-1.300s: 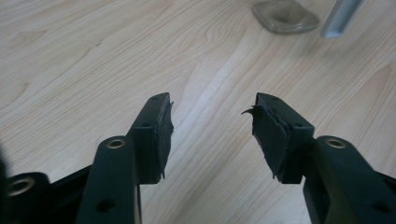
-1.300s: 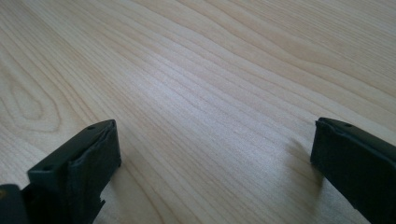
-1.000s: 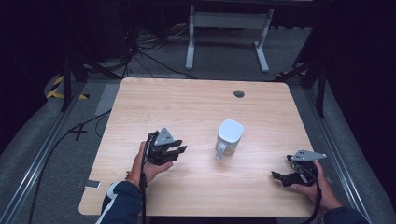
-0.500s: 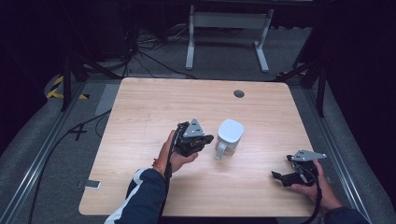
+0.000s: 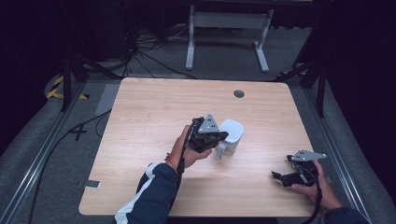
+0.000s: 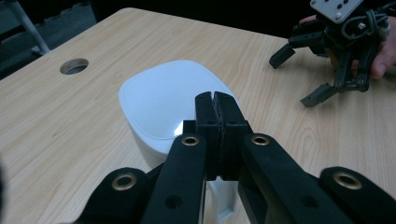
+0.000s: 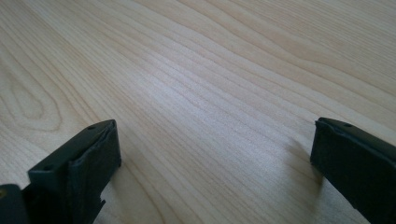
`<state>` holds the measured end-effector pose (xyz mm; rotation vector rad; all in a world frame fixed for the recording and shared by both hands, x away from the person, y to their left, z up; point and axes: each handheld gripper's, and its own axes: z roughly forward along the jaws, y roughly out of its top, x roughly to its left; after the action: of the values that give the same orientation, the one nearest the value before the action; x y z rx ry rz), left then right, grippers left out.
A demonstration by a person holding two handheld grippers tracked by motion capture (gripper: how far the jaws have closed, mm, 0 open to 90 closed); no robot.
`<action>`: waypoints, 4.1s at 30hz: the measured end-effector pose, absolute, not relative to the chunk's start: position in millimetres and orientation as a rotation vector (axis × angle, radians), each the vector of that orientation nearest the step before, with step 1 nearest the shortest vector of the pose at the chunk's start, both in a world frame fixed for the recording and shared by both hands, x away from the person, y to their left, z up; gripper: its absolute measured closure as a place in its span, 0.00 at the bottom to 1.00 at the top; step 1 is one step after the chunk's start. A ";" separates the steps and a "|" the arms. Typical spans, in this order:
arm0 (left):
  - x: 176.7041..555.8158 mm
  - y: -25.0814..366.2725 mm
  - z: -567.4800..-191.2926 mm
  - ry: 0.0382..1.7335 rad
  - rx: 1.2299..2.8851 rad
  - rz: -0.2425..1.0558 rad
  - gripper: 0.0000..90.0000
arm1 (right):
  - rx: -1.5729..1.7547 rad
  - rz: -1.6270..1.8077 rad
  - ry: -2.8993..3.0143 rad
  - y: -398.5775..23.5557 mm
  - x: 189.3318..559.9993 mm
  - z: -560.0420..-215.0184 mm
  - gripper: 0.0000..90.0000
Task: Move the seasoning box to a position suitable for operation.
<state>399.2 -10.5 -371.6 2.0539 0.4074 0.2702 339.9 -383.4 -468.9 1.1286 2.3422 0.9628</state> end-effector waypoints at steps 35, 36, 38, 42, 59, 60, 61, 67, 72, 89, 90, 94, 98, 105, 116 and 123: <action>403.1 -13.1 -381.1 0.431 2.048 0.259 0.99 | 1.135 0.964 2.343 -383.3 339.1 -468.7 0.02; 402.8 -12.3 -381.2 0.432 2.049 0.256 0.99 | 1.133 0.964 2.343 -383.3 339.2 -468.7 0.02; 401.4 -11.9 -382.9 0.441 2.030 0.250 0.99 | 1.133 0.964 2.343 -383.3 339.2 -468.7 0.02; 400.3 -11.2 -383.4 0.435 2.027 0.272 0.99 | 1.130 0.965 2.343 -382.8 339.7 -468.8 0.02; 398.1 -7.1 -388.2 0.445 1.990 0.254 0.98 | 1.130 0.965 2.343 -382.4 339.9 -468.7 0.02; 398.3 -6.6 -388.6 0.439 1.989 0.259 0.98 | 1.131 0.965 2.344 -382.3 339.9 -468.7 0.02; 397.6 -6.4 -389.0 0.450 1.987 0.246 0.98 | 1.131 0.965 2.343 -382.3 339.9 -468.7 0.02; 396.6 -4.8 -390.8 0.455 1.977 0.240 0.97 | 1.131 0.964 2.344 -382.4 339.9 -468.7 0.02; 394.8 -4.3 -395.1 0.469 1.997 0.243 0.97 | 1.131 0.962 2.345 -382.2 340.2 -468.5 0.02; 397.5 -7.4 -402.6 0.471 2.040 0.265 0.96 | 0.907 1.231 2.266 -343.3 373.1 -395.2 0.77; 398.1 -7.1 -402.9 0.472 2.039 0.262 0.95 | 0.872 1.225 2.262 -335.8 376.2 -389.6 0.77; 400.3 -5.5 -404.1 0.479 2.025 0.240 0.95 | 0.759 1.209 2.306 -304.7 385.7 -373.8 0.81; 400.6 -3.8 -404.7 0.493 2.031 0.237 0.95 | 0.693 1.225 2.316 -282.5 388.7 -368.6 0.86; 399.2 -1.0 -400.7 0.480 2.003 0.268 0.95 | 0.640 1.218 2.308 -272.1 388.7 -361.9 0.98; 408.8 -18.6 -386.8 0.469 1.989 0.285 0.96 | 0.756 1.171 2.321 -291.5 400.0 -375.8 0.99; 412.3 -17.9 -387.2 0.474 1.985 0.283 1.00 | 0.758 1.134 2.328 -293.1 405.4 -378.2 0.99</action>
<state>412.3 -17.9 -387.2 1.9851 0.4735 0.2826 405.4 -293.1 -378.2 0.7584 2.3279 1.1337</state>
